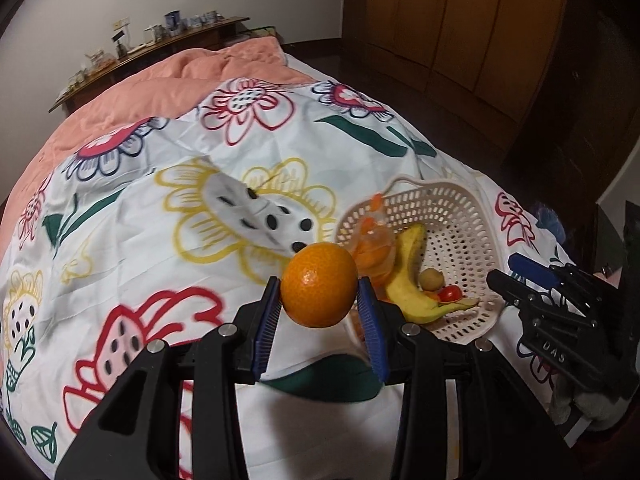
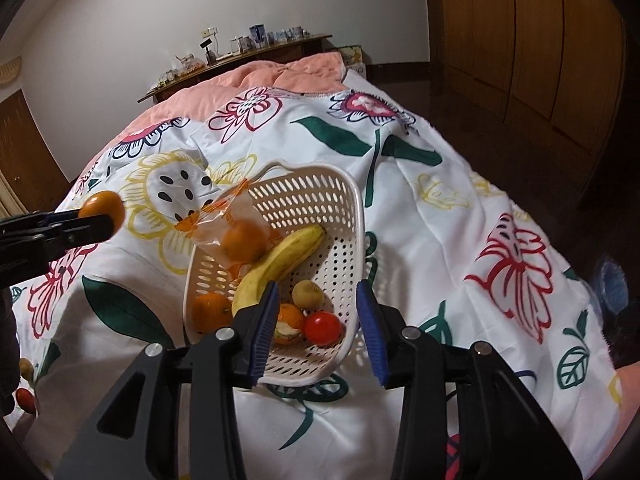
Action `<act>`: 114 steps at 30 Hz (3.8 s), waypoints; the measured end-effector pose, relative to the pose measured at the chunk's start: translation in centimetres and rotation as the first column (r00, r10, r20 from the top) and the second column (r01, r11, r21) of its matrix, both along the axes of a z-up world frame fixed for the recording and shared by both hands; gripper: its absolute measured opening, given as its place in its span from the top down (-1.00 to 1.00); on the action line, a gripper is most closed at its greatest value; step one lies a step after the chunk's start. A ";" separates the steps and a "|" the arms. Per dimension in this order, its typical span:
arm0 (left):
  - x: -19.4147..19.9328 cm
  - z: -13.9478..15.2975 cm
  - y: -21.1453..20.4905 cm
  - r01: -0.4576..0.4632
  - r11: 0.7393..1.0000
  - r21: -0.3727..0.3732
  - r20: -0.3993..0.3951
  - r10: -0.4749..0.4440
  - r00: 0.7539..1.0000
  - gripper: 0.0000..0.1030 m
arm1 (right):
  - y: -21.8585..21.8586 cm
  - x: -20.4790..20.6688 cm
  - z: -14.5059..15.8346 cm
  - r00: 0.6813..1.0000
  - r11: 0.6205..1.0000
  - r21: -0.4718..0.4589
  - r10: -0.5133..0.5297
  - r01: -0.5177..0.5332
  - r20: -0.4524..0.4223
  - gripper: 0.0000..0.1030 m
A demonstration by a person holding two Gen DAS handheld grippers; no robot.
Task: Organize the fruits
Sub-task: 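Lower the orange into the basket with the left gripper and open, then move the right gripper to another red tomato while the left gripper moves to a brown kiwi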
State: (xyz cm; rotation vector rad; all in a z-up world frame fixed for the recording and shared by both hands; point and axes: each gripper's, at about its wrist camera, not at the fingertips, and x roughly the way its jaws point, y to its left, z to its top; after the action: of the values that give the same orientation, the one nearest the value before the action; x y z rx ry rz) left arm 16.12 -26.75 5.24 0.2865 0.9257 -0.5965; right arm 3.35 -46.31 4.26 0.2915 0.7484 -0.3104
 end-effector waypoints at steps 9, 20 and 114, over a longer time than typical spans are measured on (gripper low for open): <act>-0.2 -1.6 -4.4 0.055 0.998 0.033 -0.031 -0.054 0.998 0.23 | -0.2 -0.7 0.2 1.000 0.999 -0.036 -0.010 0.011 0.019 0.22; -0.7 -2.8 -7.1 0.073 0.996 0.055 -0.038 -0.071 0.997 0.16 | -0.2 -1.0 0.0 1.000 1.000 -0.027 -0.008 0.008 0.030 0.22; -7.8 4.2 8.1 -0.248 0.967 0.061 0.434 0.198 0.879 -0.73 | 10.4 -0.1 4.8 0.984 0.982 -0.091 0.169 -0.163 0.061 -0.28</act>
State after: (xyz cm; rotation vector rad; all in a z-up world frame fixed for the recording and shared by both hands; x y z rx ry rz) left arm 8.31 -18.69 9.42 0.3892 0.5576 -0.2489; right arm 3.21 -35.95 9.04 0.1564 0.6851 -0.1725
